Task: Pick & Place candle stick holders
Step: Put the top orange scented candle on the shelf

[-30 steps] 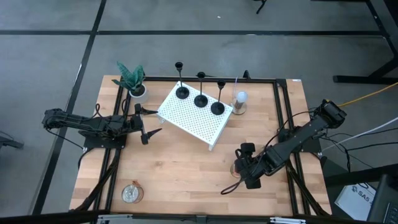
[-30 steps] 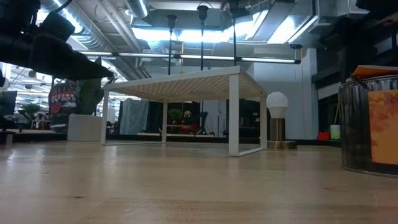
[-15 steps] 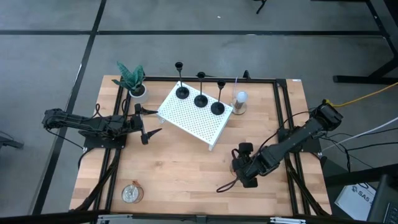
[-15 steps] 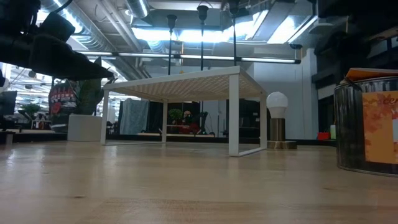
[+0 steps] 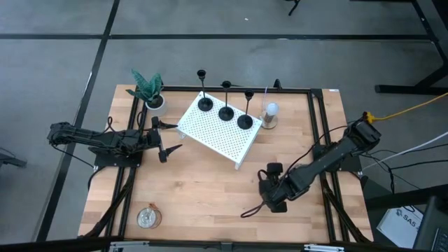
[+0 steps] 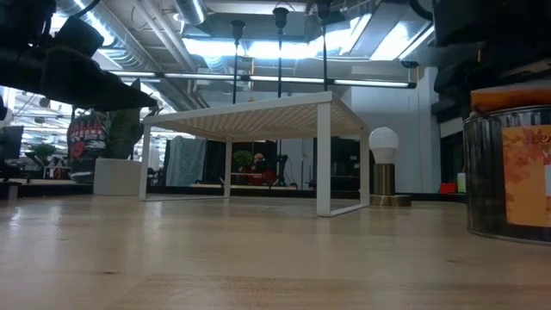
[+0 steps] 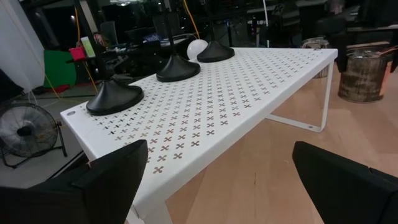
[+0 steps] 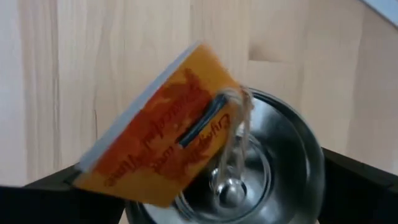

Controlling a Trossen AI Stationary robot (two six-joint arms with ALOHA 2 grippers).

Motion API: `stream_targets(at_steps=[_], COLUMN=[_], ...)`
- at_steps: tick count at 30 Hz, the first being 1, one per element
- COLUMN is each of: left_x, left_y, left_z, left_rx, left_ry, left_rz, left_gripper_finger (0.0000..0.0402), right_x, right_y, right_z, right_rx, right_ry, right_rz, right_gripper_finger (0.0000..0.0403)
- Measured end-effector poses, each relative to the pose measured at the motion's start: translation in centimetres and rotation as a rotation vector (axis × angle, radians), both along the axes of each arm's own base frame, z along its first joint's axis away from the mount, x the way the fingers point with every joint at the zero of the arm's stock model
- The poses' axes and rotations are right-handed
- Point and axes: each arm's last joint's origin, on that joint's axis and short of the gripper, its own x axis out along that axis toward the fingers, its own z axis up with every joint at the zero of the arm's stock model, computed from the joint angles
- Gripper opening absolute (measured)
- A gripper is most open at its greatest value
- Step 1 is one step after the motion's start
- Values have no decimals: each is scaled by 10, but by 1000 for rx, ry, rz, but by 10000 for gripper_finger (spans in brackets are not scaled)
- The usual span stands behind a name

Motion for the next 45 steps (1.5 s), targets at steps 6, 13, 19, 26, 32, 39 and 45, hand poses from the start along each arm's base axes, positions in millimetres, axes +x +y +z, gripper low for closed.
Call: stream_targets(at_steps=[6,13,19,26,32,39,45], left_x=[0,0,0,0,0,0,0], left_y=[0,0,0,0,0,0,0], left_z=[0,0,0,0,0,0,0], left_rx=[0,0,0,0,0,0,0], left_ry=[0,0,0,0,0,0,0], left_rz=[-1,0,0,0,0,0,0], left_gripper_finger=[400,400,400,400,400,400,400], right_x=[6,11,12,12,12,12,18], right_y=[5,0,0,0,0,1,4], right_z=[-8,-14,-14,-14,-14,-13,4], right_rx=[32,27,36,40,40,40,21], right_ry=[-3,11,5,4,3,3,-1], right_rz=[5,-23,-39,-51,-51,-48,-48], right_gripper_finger=[399,399,399,379,362,362,362])
